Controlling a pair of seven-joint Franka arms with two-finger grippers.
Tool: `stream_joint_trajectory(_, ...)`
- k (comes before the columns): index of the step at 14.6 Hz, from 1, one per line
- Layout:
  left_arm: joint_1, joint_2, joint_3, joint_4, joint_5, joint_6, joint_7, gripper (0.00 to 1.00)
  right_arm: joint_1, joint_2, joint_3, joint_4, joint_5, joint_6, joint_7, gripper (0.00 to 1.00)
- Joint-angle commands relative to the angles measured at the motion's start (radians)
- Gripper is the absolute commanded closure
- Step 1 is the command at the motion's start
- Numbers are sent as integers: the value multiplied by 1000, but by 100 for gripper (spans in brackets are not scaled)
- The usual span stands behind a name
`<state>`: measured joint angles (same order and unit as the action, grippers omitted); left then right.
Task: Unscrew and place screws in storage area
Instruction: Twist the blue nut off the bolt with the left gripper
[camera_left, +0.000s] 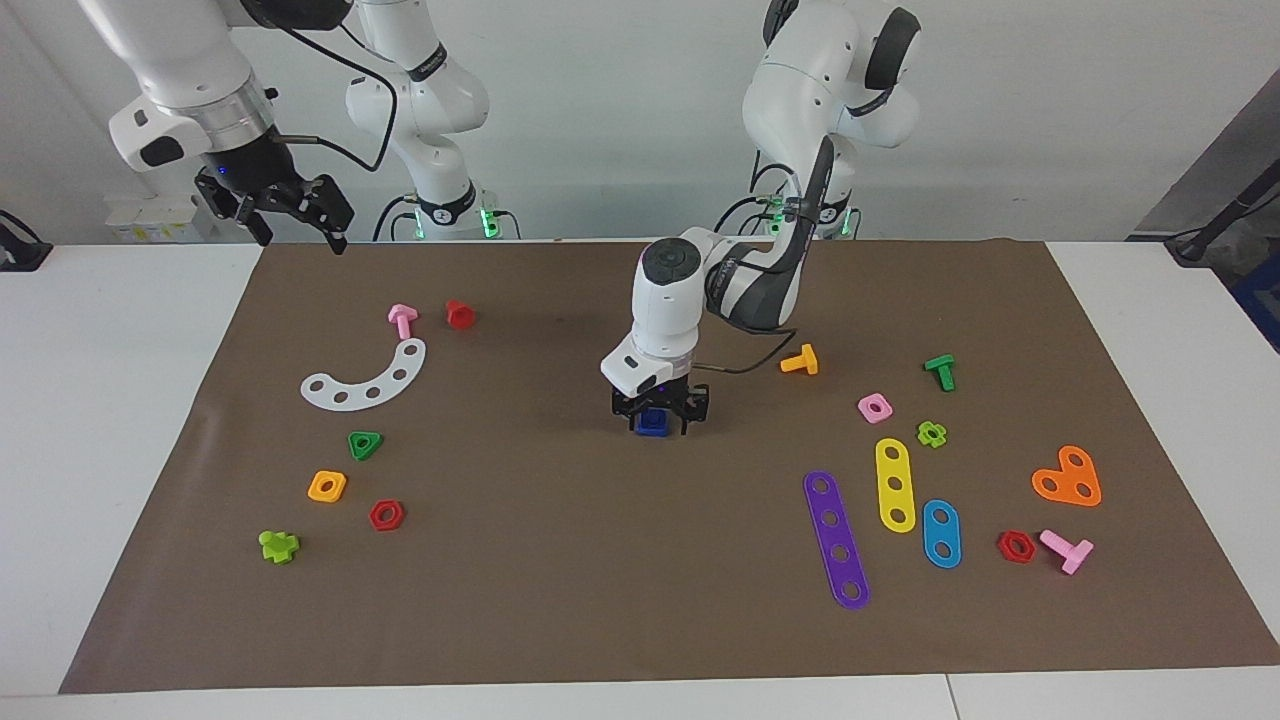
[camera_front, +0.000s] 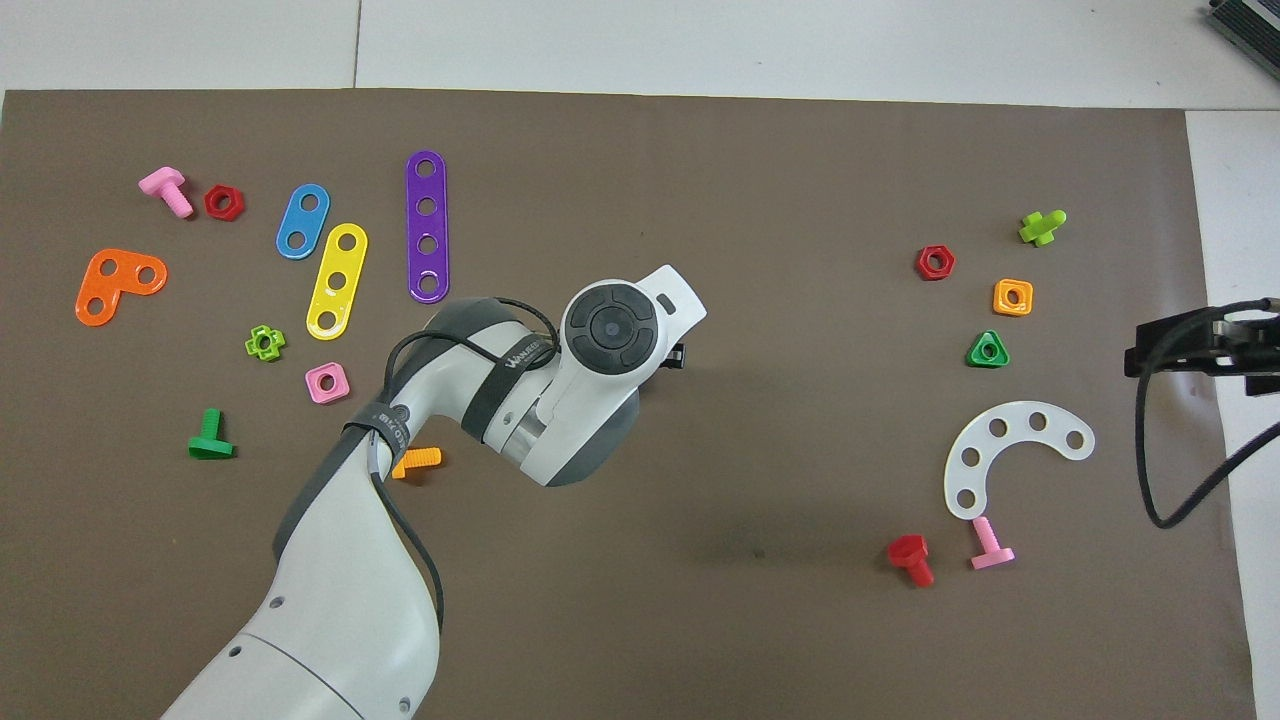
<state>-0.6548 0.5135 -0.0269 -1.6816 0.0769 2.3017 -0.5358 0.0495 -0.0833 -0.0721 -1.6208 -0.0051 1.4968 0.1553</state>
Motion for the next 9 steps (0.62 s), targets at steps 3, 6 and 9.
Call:
stream_joint_trajectory(3, -28, -1, 13, -12, 27, -5, -4, 18, -8, -23, 8, -25, 17, 16, 7, 0)
stream_joint_trajectory(6, -34, -3, 13, -17, 26, -16, -3, 21, -8, -23, 8, -25, 17, 16, 7, 0)
stream_joint_trajectory(9, -32, -3, 13, -17, 26, -18, -3, 22, -8, -23, 8, -25, 17, 17, 7, 0)
